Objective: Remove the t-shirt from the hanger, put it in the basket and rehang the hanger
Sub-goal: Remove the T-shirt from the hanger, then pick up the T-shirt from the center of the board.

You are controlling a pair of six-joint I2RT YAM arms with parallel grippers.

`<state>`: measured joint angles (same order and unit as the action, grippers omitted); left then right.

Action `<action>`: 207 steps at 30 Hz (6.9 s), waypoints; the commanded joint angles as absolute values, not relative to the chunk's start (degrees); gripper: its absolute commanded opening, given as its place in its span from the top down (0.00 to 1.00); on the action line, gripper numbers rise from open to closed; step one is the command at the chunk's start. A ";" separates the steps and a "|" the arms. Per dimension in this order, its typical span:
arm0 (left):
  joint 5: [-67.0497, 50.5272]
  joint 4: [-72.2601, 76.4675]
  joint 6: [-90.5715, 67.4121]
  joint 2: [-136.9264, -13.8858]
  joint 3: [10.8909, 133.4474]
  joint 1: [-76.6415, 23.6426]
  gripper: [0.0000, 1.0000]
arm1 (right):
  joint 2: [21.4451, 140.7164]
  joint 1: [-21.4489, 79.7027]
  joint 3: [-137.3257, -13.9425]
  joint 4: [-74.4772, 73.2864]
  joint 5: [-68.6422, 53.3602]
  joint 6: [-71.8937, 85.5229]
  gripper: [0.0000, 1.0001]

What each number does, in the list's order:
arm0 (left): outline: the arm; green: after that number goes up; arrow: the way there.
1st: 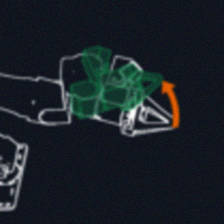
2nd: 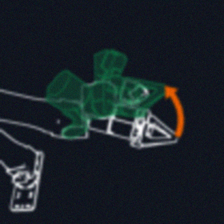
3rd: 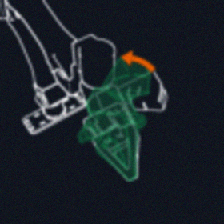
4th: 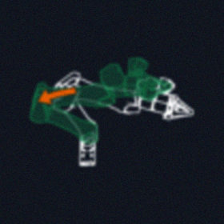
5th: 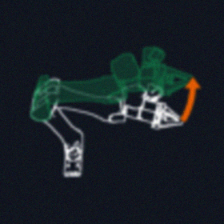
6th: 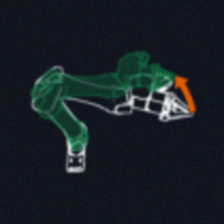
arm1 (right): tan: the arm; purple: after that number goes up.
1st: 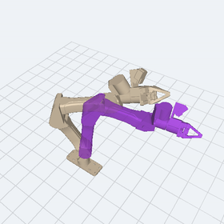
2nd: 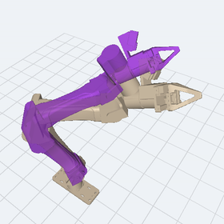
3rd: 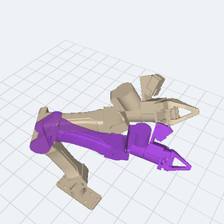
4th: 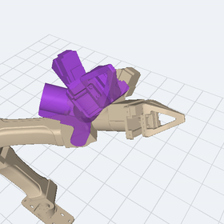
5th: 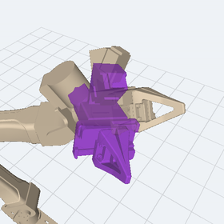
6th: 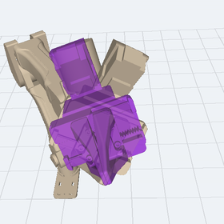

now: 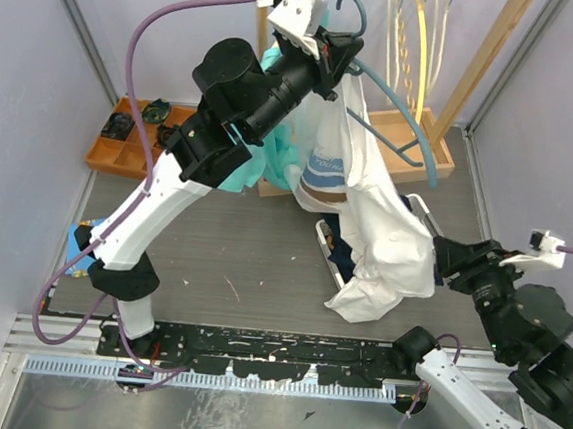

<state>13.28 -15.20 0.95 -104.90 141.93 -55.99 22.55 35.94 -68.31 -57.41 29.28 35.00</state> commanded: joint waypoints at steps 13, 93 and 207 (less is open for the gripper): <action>6.04 -17.17 4.01 -97.76 126.43 -59.71 1.00 | 39.43 36.07 -92.64 -45.80 23.92 11.43 0.44; 1.22 -11.16 2.31 -86.99 100.04 -59.34 0.37 | 47.66 36.10 -91.09 -41.85 7.77 14.59 0.99; -4.21 -18.65 8.29 -104.80 82.89 -61.48 0.02 | 35.86 36.11 -95.01 -38.90 25.77 8.63 0.99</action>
